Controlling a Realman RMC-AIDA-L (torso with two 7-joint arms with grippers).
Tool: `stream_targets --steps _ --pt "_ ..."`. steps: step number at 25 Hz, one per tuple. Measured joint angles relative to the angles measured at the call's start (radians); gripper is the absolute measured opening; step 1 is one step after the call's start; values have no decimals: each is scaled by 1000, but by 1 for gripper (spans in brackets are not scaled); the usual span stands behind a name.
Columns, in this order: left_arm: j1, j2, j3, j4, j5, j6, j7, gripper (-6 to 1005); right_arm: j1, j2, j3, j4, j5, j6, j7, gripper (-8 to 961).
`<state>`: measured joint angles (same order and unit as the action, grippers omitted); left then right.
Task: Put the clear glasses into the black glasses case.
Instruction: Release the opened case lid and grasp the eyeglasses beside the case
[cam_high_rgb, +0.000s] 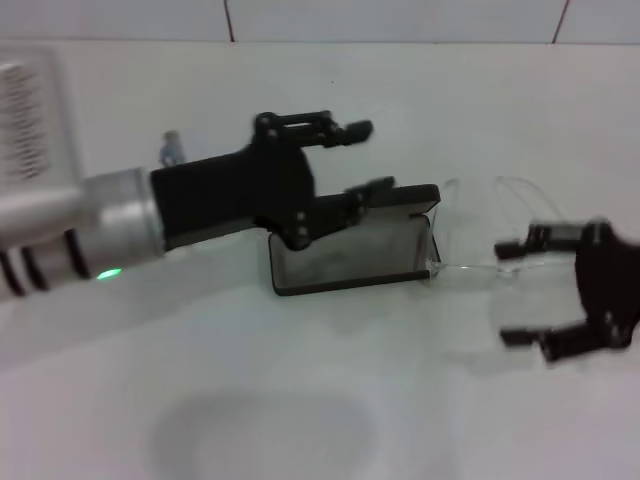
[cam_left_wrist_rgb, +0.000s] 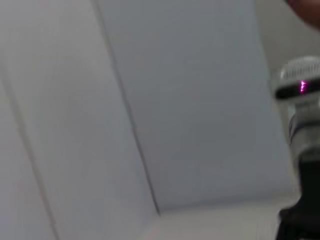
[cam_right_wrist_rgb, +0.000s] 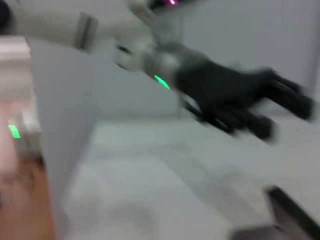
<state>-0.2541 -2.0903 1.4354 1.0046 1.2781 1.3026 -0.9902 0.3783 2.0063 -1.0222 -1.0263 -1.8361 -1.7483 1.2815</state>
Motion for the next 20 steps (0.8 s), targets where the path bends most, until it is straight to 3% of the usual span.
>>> stream_targets --steps 4,7,10,15,20 --pt "31 -2 0 -180 -219 85 129 502 57 3 -13 -262 -202 24 205 864" --pt "25 -1 1 -322 -344 155 218 503 133 5 -41 -376 -345 1 321 854" --pt "17 0 1 -426 -433 211 278 503 206 6 -93 -410 -452 -6 369 843" --pt "-7 1 1 -490 -460 229 287 516 288 8 -207 -377 -585 1 431 825" --pt "-30 3 -11 -542 -478 231 299 659 323 13 -298 -327 -637 35 455 807"
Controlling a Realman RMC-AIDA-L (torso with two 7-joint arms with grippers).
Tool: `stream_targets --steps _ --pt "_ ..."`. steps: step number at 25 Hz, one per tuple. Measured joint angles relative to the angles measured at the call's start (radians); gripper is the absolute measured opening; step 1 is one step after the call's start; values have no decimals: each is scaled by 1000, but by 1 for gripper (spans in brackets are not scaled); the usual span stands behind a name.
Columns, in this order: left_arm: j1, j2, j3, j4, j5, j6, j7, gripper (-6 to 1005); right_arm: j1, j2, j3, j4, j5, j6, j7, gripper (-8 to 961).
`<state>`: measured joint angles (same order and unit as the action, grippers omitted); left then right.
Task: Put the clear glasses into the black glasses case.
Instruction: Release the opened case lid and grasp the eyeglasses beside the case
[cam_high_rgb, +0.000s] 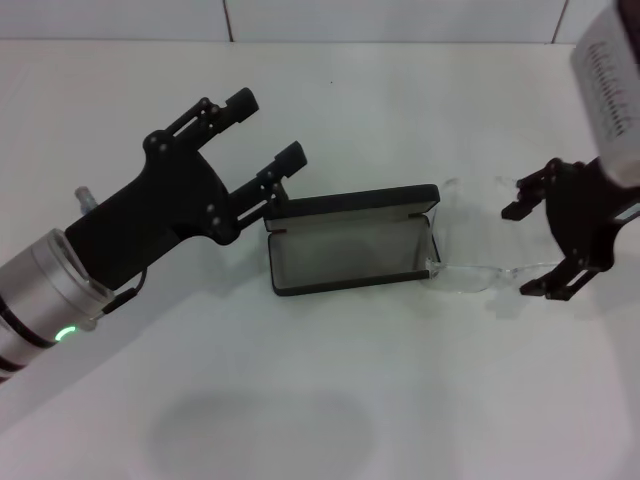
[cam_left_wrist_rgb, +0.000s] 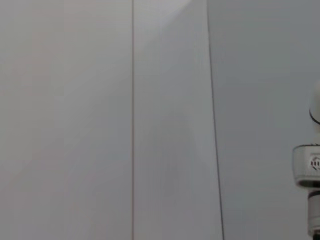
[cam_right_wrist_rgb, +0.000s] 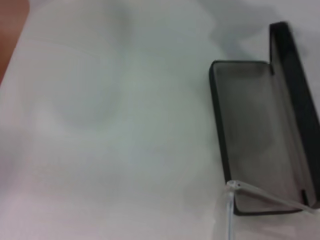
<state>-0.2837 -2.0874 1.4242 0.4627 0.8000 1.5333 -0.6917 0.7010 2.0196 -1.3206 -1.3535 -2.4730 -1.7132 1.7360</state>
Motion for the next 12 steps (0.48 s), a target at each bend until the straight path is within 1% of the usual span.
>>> stream_targets --steps 4,7,9,12 --pt "-5 0 -11 -8 3 1 1 729 27 1 -66 45 -35 37 38 792" --pt "-6 1 -11 -8 3 1 7 729 44 3 -98 88 -44 65 46 781" --pt "-6 1 -11 -9 2 1 12 729 78 4 -149 180 -46 122 55 774" --pt "-7 1 -11 -9 3 1 14 729 108 5 -172 253 -47 154 56 763"
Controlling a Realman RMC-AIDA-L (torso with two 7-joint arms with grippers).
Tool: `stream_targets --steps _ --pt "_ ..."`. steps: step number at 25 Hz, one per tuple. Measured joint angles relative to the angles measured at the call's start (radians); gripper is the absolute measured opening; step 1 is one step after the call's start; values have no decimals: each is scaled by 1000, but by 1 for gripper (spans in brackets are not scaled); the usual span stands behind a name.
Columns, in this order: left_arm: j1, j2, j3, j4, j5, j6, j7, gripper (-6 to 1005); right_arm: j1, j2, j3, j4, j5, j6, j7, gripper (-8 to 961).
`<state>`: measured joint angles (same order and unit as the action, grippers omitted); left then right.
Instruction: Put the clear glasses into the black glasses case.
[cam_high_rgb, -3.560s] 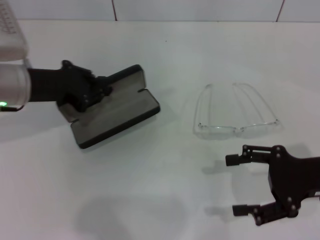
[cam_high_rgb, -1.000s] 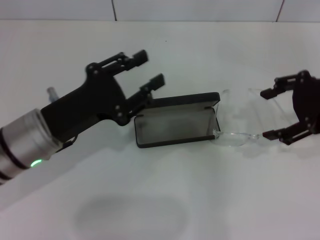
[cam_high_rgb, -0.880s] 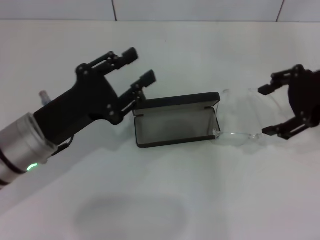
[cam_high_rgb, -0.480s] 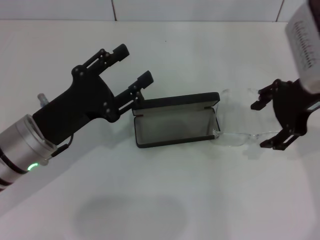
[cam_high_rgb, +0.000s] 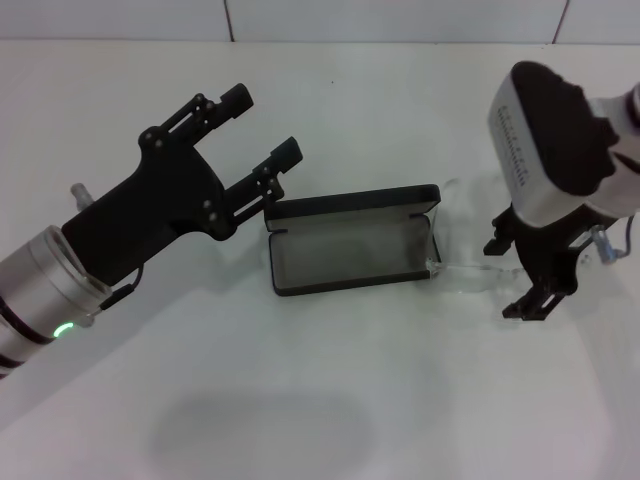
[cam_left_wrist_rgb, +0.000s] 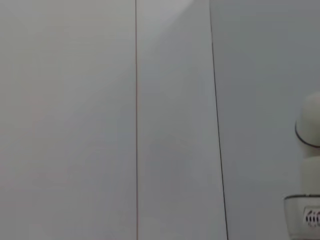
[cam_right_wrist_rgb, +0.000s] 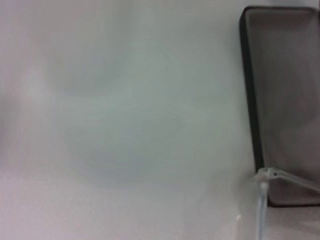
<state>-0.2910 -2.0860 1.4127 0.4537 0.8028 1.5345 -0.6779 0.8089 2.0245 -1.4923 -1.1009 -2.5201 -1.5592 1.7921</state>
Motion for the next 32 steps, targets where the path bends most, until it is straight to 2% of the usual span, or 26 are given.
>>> stream_targets --steps 7,12,23,29,31,32 --pt "-1 0 0 -1 -3 -3 1 728 35 2 -28 83 5 40 11 738" --pt "0 1 0 -1 -3 -6 1 728 33 4 -50 88 2 42 16 466" --pt "0 1 0 -2 -6 -7 1 728 15 2 -44 87 5 59 28 315" --pt "2 1 0 -3 -7 0 -2 727 6 -6 -38 70 0 44 58 225" --pt "3 1 0 -3 -7 9 -5 727 -11 -8 -26 39 -1 21 62 133" --pt "3 1 0 -3 -5 18 -6 727 -25 -8 -11 9 0 -2 61 131"
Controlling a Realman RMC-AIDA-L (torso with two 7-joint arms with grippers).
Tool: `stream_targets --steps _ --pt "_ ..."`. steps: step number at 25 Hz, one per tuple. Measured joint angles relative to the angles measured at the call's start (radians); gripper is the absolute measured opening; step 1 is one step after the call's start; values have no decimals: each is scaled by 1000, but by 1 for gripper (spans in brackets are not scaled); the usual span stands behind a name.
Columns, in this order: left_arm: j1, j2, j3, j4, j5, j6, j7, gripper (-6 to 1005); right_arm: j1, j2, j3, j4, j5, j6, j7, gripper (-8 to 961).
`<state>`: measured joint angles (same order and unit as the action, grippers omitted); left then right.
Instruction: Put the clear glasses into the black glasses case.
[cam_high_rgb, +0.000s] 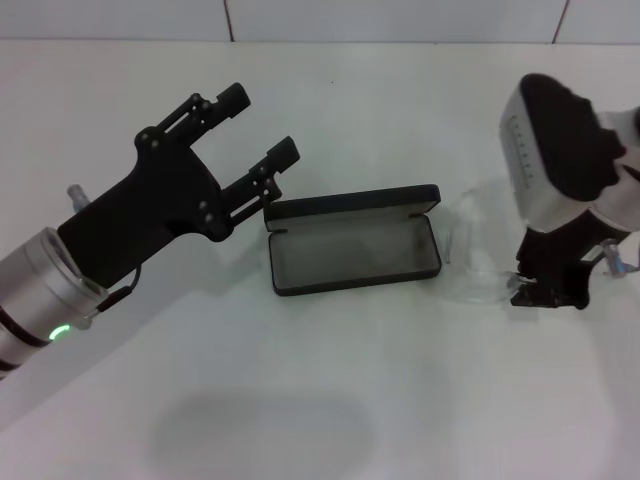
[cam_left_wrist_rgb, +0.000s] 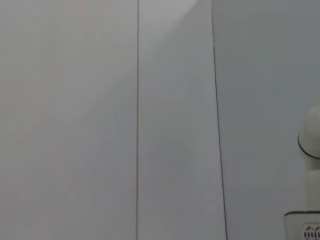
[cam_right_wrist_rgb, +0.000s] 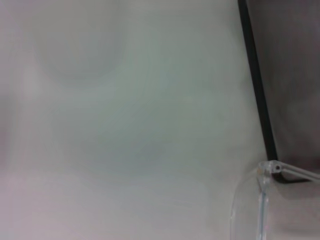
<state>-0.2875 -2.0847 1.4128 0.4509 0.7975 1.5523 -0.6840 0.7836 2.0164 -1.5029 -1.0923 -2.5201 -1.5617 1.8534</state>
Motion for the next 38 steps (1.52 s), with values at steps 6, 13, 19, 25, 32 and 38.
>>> stream_targets --steps 6,13,19,25,32,38 --pt "7 0 5 0 8 91 -23 727 -135 -1 140 -219 116 -157 -105 124" --pt "-57 21 5 -1 118 183 -179 726 -334 8 257 -219 472 -155 -450 123" --pt "-136 21 1 -5 202 187 -289 726 -433 8 231 -37 740 -84 -768 123" --pt "-197 24 1 -39 219 181 -342 726 -453 8 225 132 921 -98 -1060 122" --pt "-263 20 5 -95 243 155 -363 726 -456 9 220 188 952 -118 -1173 122" --pt "-274 7 6 -97 286 124 -374 725 -455 10 219 196 953 -119 -1178 122"
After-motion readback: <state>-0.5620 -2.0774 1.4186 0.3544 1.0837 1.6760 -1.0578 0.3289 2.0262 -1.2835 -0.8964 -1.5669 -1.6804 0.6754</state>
